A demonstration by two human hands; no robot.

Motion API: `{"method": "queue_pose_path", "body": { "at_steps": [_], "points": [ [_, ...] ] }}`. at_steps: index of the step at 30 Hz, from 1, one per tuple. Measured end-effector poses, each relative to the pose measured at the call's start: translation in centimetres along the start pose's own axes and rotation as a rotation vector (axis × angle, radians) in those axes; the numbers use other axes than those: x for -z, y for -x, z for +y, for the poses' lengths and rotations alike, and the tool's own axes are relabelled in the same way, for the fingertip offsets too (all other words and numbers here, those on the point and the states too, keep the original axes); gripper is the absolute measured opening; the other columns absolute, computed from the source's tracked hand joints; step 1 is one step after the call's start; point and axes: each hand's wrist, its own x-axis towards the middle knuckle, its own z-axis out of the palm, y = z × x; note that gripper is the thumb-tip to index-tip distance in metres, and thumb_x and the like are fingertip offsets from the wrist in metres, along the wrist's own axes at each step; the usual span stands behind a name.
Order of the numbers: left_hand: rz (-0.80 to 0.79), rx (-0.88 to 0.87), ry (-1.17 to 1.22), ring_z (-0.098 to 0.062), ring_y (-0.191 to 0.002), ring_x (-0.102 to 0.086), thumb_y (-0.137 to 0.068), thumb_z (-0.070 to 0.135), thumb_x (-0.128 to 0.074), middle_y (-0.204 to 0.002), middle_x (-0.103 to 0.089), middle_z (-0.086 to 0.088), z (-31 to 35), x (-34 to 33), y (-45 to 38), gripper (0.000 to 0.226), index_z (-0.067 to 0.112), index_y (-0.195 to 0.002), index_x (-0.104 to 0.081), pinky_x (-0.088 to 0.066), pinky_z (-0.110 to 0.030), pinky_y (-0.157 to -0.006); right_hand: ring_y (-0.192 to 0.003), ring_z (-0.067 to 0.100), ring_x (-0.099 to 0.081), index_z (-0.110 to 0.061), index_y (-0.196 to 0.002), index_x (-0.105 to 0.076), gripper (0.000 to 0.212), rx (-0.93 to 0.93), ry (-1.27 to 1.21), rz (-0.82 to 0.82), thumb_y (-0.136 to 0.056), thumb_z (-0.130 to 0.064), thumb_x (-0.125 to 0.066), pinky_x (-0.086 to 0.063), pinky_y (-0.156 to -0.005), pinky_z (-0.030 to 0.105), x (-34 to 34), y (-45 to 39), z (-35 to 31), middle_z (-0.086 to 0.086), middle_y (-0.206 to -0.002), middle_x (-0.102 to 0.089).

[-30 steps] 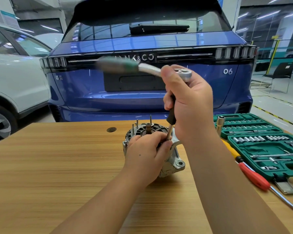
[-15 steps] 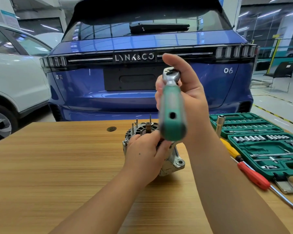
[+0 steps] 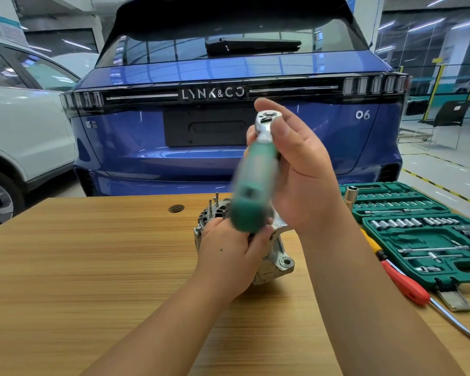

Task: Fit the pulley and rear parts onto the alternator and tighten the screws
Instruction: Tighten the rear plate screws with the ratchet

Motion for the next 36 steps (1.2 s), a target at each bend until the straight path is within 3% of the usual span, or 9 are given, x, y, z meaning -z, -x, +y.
{"method": "queue_pose_path", "body": {
  "at_steps": [5, 7, 10, 16, 21, 23, 30, 34, 36],
  "points": [
    [-0.002, -0.004, -0.011, 0.000, -0.086, -0.057, -0.103, 0.041, -0.046, -0.087, -0.067, 0.019, -0.1, -0.2, 0.0, 0.023, 0.034, -0.108, -0.067, -0.029, -0.038, -0.106, -0.050, 0.014, -0.033, -0.003, -0.088, -0.061, 0.021, 0.087, 0.280, 0.299, -0.087, -0.022, -0.071, -0.032, -0.048, 0.027, -0.5, -0.1, 0.2, -0.003, -0.058, -0.042],
    [0.008, -0.003, -0.008, 0.000, -0.088, -0.057, -0.103, 0.041, -0.046, -0.090, -0.068, 0.019, 0.0, -0.2, 0.0, 0.023, 0.034, -0.110, -0.067, -0.028, -0.036, -0.105, -0.052, 0.013, -0.039, -0.010, -0.095, -0.066, 0.014, 0.022, 0.202, 0.204, -0.088, -0.022, -0.069, -0.036, -0.051, 0.024, -0.1, -0.1, -0.2, -0.003, -0.062, -0.049],
    [0.019, -0.003, 0.001, -0.002, -0.085, -0.058, -0.103, 0.038, -0.048, -0.087, -0.068, 0.018, 0.1, -0.2, -0.1, 0.020, 0.031, -0.106, -0.067, -0.030, -0.038, -0.105, -0.058, 0.014, -0.045, -0.019, -0.123, -0.059, 0.030, 0.068, 0.154, 0.053, -0.094, -0.013, -0.063, -0.041, -0.058, 0.025, -0.1, 0.1, -0.2, 0.001, -0.071, -0.049],
    [-0.002, -0.014, 0.000, 0.008, -0.073, -0.048, -0.102, 0.040, -0.046, -0.069, -0.054, 0.022, 0.1, -0.2, -0.2, 0.016, 0.042, -0.087, -0.050, -0.036, -0.040, -0.098, -0.058, 0.016, -0.043, -0.029, -0.118, -0.060, 0.045, 0.363, 0.315, 0.040, -0.091, 0.007, -0.054, -0.040, -0.052, 0.032, -0.8, 0.0, 1.2, -0.005, -0.074, -0.055],
    [-0.029, 0.001, 0.003, 0.003, -0.074, -0.050, -0.100, 0.050, -0.038, -0.075, -0.058, 0.018, -0.3, -0.3, -0.1, 0.023, 0.039, -0.094, -0.058, -0.033, -0.014, -0.077, -0.065, 0.014, -0.049, -0.027, -0.121, -0.065, 0.044, 0.201, 0.140, -0.075, -0.081, -0.017, -0.051, -0.044, -0.060, 0.030, -0.4, 0.2, 1.2, -0.002, -0.076, -0.056],
    [-0.020, -0.010, -0.013, 0.003, -0.074, -0.050, -0.101, 0.045, -0.043, -0.074, -0.056, 0.019, -0.4, -0.3, -0.1, 0.016, 0.040, -0.091, -0.055, -0.032, -0.015, -0.076, -0.067, 0.015, -0.051, -0.024, -0.125, -0.062, 0.044, 0.145, 0.097, -0.103, -0.084, -0.030, -0.049, -0.045, -0.063, 0.030, -0.1, 0.2, 0.9, -0.002, -0.077, -0.060],
    [0.009, -0.027, 0.006, 0.004, -0.068, -0.050, -0.097, 0.047, -0.038, -0.064, -0.052, 0.022, -0.1, -0.4, -0.1, 0.019, 0.042, -0.088, -0.054, -0.036, -0.039, -0.101, -0.061, 0.013, -0.049, -0.016, -0.125, -0.055, 0.047, 0.102, 0.156, 0.063, -0.084, -0.033, -0.070, -0.045, -0.058, 0.024, -1.2, 0.3, 0.6, -0.006, -0.072, -0.059],
    [-0.007, -0.026, -0.010, 0.002, -0.080, -0.054, -0.098, 0.048, -0.037, -0.082, -0.065, 0.020, 0.0, -0.4, 0.0, 0.032, 0.035, -0.106, -0.066, -0.031, -0.041, -0.106, -0.049, 0.013, -0.037, -0.013, -0.091, -0.066, 0.013, 0.154, 0.311, 0.279, -0.088, -0.023, -0.073, -0.034, -0.046, 0.023, -1.1, 0.1, 0.4, -0.003, -0.057, -0.046],
    [-0.012, -0.022, -0.021, 0.000, -0.089, -0.057, -0.099, 0.049, -0.038, -0.092, -0.068, 0.019, 0.0, -0.3, -0.1, 0.032, 0.036, -0.110, -0.065, -0.029, -0.039, -0.105, -0.047, 0.013, -0.036, -0.011, -0.084, -0.063, 0.015, 0.125, 0.291, 0.356, -0.089, -0.021, -0.071, -0.032, -0.046, 0.025, -0.6, -0.2, 0.0, -0.003, -0.056, -0.044]
  ]
}}
